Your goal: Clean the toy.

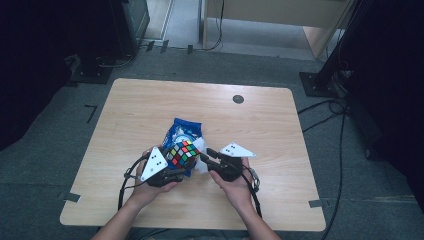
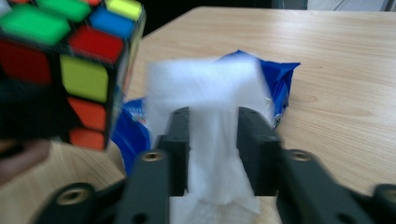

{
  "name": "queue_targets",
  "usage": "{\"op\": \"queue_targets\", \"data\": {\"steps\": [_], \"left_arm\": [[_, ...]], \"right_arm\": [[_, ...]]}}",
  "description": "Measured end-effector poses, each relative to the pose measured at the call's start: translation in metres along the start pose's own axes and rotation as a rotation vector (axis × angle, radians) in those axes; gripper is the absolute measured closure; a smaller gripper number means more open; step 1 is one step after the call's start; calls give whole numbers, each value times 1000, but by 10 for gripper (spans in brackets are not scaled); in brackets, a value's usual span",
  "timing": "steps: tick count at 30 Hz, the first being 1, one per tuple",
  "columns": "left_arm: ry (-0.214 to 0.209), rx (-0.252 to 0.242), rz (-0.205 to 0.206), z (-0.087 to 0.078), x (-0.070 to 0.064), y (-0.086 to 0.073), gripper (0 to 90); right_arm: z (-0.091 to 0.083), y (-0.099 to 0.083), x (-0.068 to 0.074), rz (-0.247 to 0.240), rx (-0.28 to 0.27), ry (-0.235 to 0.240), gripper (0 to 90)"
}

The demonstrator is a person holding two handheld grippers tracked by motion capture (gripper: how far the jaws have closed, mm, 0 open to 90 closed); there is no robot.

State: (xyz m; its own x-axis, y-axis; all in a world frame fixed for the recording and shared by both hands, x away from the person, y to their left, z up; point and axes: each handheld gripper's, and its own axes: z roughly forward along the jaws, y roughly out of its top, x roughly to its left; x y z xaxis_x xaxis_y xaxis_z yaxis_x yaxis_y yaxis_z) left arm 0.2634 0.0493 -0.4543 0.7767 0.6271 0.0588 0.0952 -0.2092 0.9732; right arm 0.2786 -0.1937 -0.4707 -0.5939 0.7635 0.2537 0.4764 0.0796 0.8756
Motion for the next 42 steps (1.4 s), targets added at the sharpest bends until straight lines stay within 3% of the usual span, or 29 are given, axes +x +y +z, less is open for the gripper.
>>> {"op": "queue_targets", "data": {"steps": [5,6,9,13,17,21,24,29,30,33,37,41,42], "left_arm": [[10,3,-6,0,2,-1,338],[9,11,-3,2,1,-2,338],[5,20,0,5,-2,-4,338],[-1,34,12,10,-10,-5,338],[2,41,45,15,-18,-6,338],[-4,31,59,17,-26,-6,338],[5,26,92,19,-32,-7,338],[2,22,112,21,-36,-8,337],[-9,27,113,22,-37,-8,337],[-20,40,116,25,-39,-9,334],[-28,38,107,26,-39,-8,321],[-52,58,90,27,-40,-8,153],[-63,61,88,28,-39,-8,146]], "right_arm": [[-9,0,-9,45,-31,-49,583],[-20,4,-12,100,-83,-31,546],[-34,11,-6,106,-155,-7,491],[-46,19,9,156,-219,106,397],[-40,21,23,187,-165,186,298],[-30,16,27,199,-104,158,284],[-25,13,26,225,-77,170,307],[-22,12,24,244,-53,187,324],[-24,12,23,273,-39,191,341],[-26,13,23,252,-4,167,344],[-29,15,23,223,0,153,346],[-35,19,18,215,-41,126,346],[-37,21,16,218,-55,116,345]]}}
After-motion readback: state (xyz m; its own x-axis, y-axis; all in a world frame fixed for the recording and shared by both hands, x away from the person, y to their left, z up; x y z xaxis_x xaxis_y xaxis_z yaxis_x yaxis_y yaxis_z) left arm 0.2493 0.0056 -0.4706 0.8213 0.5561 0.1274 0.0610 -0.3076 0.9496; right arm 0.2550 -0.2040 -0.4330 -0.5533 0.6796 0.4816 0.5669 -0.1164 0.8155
